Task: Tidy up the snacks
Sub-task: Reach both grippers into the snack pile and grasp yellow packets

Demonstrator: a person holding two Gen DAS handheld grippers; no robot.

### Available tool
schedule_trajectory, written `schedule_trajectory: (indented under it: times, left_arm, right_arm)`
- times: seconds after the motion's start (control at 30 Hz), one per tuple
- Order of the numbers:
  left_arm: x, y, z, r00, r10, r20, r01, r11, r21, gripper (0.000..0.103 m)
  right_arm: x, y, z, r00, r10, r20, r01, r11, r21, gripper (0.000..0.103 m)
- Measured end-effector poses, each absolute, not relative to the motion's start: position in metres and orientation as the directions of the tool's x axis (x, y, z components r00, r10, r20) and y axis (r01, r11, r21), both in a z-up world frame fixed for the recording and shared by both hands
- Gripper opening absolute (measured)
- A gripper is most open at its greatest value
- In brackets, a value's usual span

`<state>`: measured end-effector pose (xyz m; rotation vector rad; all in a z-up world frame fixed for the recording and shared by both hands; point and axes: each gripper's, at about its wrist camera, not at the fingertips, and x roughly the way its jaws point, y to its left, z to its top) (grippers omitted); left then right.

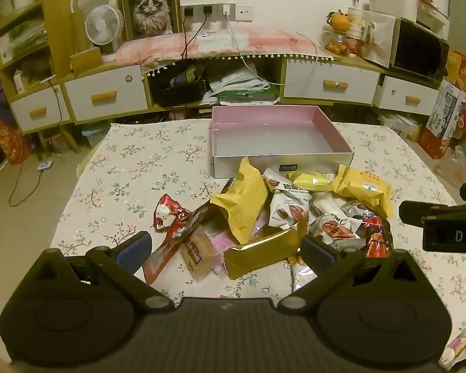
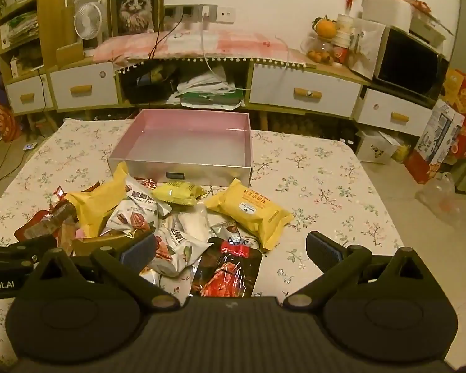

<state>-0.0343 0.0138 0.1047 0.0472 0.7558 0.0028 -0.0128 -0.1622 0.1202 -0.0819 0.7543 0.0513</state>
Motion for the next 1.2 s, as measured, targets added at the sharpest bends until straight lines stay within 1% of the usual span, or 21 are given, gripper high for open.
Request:
schedule_trajectory:
  times: [0.2, 0.33, 0.53, 0.6, 0.7, 0.73, 0.8, 0.87, 0.9, 0.97, 1.0, 1.07, 1.1, 1.13, 1.2]
  left_arm:
    - [-0.029, 0.017, 0.102, 0.708, 0.010, -0.706, 0.024, 0.999, 0.039, 0.103]
    - [-0.023, 0.017, 0.101, 0.701, 0.020, -0.713, 0.043, 0.997, 0.071, 0.103]
    - [-0.006, 0.021, 0.098, 0.661, -0.004, -0.750, 0.093, 0.993, 0.077, 0.103]
    - [0.003, 0.023, 0.101, 0.656, -0.010, -0.755, 0.104, 0.992, 0.078, 0.103]
    - [0.018, 0.027, 0.104, 0.651, -0.026, -0.759, 0.114, 0.991, 0.064, 0.103]
    - [0.024, 0.028, 0.102, 0.648, -0.026, -0.761, 0.113, 0.992, 0.062, 0.103]
    - [0.030, 0.031, 0.093, 0.637, -0.029, -0.770, 0.118, 0.991, 0.060, 0.103]
    - [0.034, 0.031, 0.084, 0.616, -0.038, -0.786, 0.141, 0.988, 0.063, 0.100]
    - [0.037, 0.032, 0.082, 0.612, -0.036, -0.790, 0.150, 0.986, 0.071, 0.100]
    - [0.043, 0.038, 0.082, 0.618, -0.027, -0.786, 0.151, 0.985, 0.085, 0.099]
    - [0.046, 0.044, 0.084, 0.621, -0.023, -0.783, 0.140, 0.987, 0.082, 0.099]
    - [0.053, 0.060, 0.086, 0.621, -0.028, -0.783, 0.097, 0.994, 0.041, 0.096]
    - [0.056, 0.066, 0.086, 0.616, -0.039, -0.786, 0.081, 0.997, 0.014, 0.095]
    - [0.059, 0.071, 0.087, 0.615, -0.059, -0.786, 0.069, 0.997, -0.021, 0.091]
    - [0.065, 0.068, 0.088, 0.618, -0.107, -0.779, 0.086, 0.994, -0.067, 0.091]
  right_arm:
    - [-0.007, -0.164, 0.114, 0.735, 0.006, -0.678, -0.077, 0.994, -0.075, 0.103]
    - [-0.005, -0.164, 0.114, 0.721, -0.002, -0.693, -0.089, 0.991, -0.096, 0.103]
    - [0.001, -0.172, 0.110, 0.722, 0.052, -0.690, -0.096, 0.995, -0.025, 0.102]
    - [0.008, -0.176, 0.112, 0.714, 0.064, -0.697, -0.101, 0.995, -0.012, 0.101]
    - [0.026, -0.194, 0.119, 0.690, 0.081, -0.719, -0.071, 0.996, 0.045, 0.099]
    - [0.030, -0.202, 0.120, 0.689, 0.097, -0.718, -0.056, 0.995, 0.080, 0.099]
    - [0.039, -0.211, 0.126, 0.704, 0.082, -0.705, -0.041, 0.996, 0.075, 0.098]
    - [0.047, -0.218, 0.122, 0.686, 0.089, -0.722, -0.032, 0.995, 0.092, 0.096]
    - [0.051, -0.219, 0.117, 0.669, 0.110, -0.735, -0.035, 0.993, 0.117, 0.095]
    - [0.058, -0.221, 0.107, 0.627, 0.179, -0.758, -0.053, 0.981, 0.188, 0.088]
    - [0.061, -0.219, 0.101, 0.608, 0.214, -0.765, -0.066, 0.973, 0.220, 0.087]
    - [0.068, -0.212, 0.092, 0.549, 0.256, -0.796, -0.084, 0.964, 0.252, 0.082]
    - [0.071, -0.209, 0.090, 0.536, 0.274, -0.798, -0.095, 0.960, 0.265, 0.082]
    - [0.074, -0.208, 0.091, 0.536, 0.298, -0.790, -0.107, 0.952, 0.287, 0.082]
    - [0.081, -0.212, 0.100, 0.578, 0.319, -0.751, -0.125, 0.944, 0.305, 0.082]
